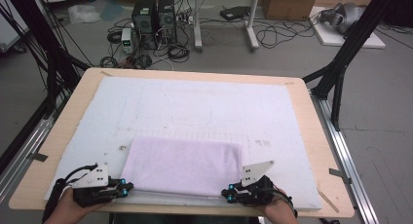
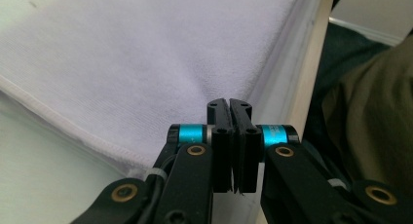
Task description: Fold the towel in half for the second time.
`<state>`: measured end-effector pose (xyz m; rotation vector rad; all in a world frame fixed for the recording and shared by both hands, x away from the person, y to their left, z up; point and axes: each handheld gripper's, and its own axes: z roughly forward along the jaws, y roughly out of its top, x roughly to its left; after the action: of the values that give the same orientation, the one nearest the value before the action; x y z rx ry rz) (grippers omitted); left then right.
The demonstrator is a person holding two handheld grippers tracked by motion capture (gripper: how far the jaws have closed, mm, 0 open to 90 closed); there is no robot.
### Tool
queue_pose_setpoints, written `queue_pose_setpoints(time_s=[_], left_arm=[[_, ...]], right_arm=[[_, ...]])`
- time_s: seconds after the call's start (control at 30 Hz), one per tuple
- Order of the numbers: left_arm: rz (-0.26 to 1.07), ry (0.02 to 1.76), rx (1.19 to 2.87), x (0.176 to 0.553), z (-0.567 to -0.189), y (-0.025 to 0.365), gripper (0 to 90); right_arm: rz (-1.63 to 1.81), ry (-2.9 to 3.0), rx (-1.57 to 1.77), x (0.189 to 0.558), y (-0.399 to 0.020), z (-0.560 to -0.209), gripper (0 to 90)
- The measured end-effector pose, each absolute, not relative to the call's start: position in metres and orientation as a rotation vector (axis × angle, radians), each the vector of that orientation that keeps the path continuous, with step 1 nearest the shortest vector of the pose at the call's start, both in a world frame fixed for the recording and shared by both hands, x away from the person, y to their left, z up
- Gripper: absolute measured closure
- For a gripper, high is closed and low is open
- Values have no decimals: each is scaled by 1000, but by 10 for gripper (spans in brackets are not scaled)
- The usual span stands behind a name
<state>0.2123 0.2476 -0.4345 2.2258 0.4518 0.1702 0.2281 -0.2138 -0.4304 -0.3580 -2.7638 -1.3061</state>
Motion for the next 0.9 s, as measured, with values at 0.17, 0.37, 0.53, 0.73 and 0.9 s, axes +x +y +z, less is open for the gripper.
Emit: queue_pose_setpoints(time_s=[0.17, 0.37, 0.53, 0.73, 0.9], left_arm=[[156, 470, 2194, 216, -433, 249, 731], [205, 503, 2141, 228, -421, 255, 627], [250, 550, 2097, 246, -418, 257, 578], [297, 611, 2059, 273, -419, 248, 522], [319, 656, 2055, 298, -420, 239, 493]], right_arm=[[-1325, -2714, -386, 234, -215, -434, 680], [-1451, -2716, -522, 254, -228, -418, 577], [-1482, -2745, -648, 275, -236, -416, 528], [-1482, -2785, -741, 297, -240, -414, 468], [-1497, -2793, -796, 312, -244, -415, 436]])
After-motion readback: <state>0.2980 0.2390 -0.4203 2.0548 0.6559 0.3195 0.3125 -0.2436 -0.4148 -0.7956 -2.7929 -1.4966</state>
